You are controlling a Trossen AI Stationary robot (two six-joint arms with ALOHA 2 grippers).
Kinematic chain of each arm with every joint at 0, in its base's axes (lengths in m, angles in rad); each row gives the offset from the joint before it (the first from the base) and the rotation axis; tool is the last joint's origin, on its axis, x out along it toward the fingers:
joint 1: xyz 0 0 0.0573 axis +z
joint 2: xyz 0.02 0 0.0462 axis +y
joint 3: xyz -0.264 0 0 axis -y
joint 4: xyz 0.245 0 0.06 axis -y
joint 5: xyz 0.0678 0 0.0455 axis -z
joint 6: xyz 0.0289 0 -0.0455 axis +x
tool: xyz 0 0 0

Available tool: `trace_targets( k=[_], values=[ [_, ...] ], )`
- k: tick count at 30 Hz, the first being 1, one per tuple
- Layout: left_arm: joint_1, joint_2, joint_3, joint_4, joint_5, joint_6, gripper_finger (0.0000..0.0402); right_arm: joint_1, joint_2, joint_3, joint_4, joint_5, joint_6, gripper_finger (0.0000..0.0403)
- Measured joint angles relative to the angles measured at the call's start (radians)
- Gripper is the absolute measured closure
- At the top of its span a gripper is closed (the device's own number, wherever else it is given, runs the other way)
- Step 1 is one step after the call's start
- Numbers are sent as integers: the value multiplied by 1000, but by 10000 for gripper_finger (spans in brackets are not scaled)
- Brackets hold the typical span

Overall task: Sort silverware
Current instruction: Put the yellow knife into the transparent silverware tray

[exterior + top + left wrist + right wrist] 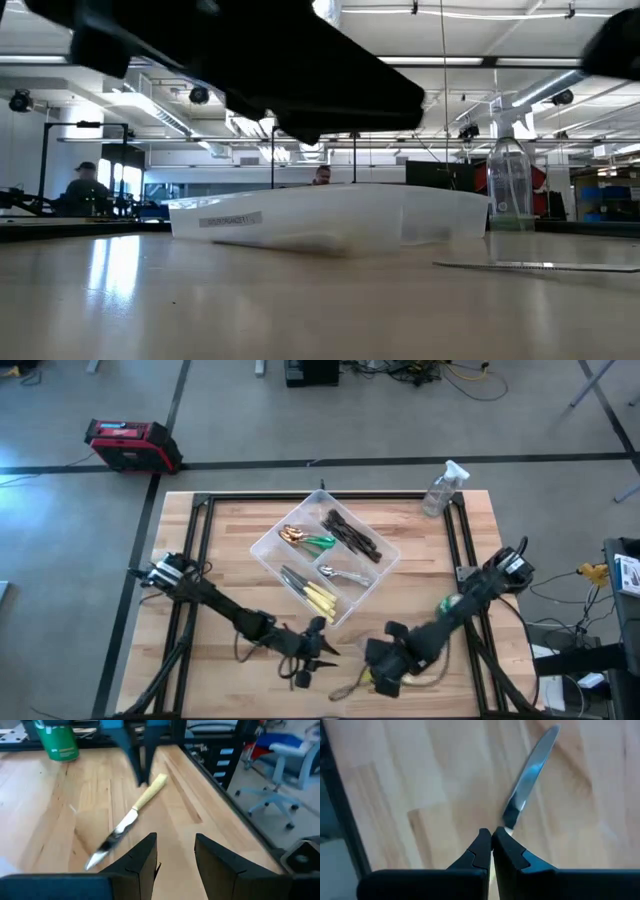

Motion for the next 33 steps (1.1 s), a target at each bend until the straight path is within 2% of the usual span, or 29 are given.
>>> trace_targets(
  k=[4, 8, 11, 16, 19, 24, 33],
  values=[
    [29, 41, 113, -155, 12, 80, 283, 127, -1, 0, 0, 156, 150, 403],
    [64, 110, 261, -377, 11, 92, 283, 244, 0, -11, -2, 348, 300, 402],
    [82, 186, 382, -535, 2, 93, 283, 294, 19, -14, -1, 421, 343, 388],
    [94, 272, 541, -626, 22, 74, 286, 316, 51, -16, -1, 428, 383, 346],
    [98, 295, 599, -636, 50, 34, 307, 313, 66, -16, 0, 430, 400, 323],
    [106, 300, 622, -636, 50, 5, 387, 314, 79, -16, 3, 430, 409, 294],
    [136, 334, 619, -650, -51, -71, 401, 322, 81, -17, 6, 428, 478, 269]
  ],
)
